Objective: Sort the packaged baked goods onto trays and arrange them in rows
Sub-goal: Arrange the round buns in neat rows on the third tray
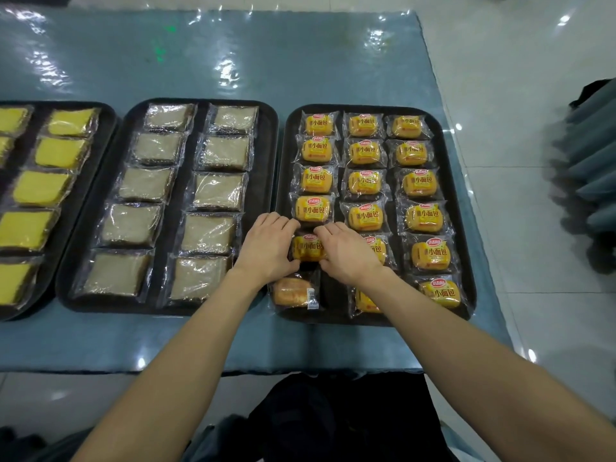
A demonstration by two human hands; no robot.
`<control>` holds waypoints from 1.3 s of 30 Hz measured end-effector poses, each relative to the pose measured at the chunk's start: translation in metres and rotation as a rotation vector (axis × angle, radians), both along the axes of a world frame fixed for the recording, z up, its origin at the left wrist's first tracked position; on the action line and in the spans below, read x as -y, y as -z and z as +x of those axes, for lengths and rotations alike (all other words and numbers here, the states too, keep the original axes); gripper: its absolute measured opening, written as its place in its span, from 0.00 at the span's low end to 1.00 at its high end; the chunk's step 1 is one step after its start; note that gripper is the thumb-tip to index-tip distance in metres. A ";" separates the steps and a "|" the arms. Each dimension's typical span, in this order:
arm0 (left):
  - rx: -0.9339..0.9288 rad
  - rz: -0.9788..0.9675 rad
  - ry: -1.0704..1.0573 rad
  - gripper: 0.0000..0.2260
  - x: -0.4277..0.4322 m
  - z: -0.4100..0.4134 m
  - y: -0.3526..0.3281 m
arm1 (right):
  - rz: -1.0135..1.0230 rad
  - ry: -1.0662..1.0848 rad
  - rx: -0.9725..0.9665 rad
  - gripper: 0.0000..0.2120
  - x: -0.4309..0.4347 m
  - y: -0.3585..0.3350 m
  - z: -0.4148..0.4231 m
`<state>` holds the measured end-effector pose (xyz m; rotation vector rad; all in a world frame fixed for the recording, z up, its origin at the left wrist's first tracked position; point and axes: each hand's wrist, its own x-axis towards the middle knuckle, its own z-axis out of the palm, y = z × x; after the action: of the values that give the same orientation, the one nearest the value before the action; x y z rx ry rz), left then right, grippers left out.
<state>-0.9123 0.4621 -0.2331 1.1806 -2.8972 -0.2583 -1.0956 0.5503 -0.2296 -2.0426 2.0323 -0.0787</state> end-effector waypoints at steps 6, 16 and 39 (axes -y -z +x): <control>-0.011 -0.007 -0.025 0.30 0.000 -0.002 0.001 | -0.039 0.048 0.007 0.27 -0.007 0.001 0.002; 0.021 -0.025 0.067 0.30 0.004 0.011 -0.001 | -0.130 0.013 -0.141 0.24 -0.014 0.001 0.002; -0.063 0.147 0.090 0.16 -0.055 0.084 0.003 | 0.138 -0.110 0.244 0.27 -0.060 -0.010 0.037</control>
<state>-0.8284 0.5172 -0.2364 1.0398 -2.9234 -0.5078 -1.0589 0.6102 -0.2198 -1.9505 1.7283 -0.1541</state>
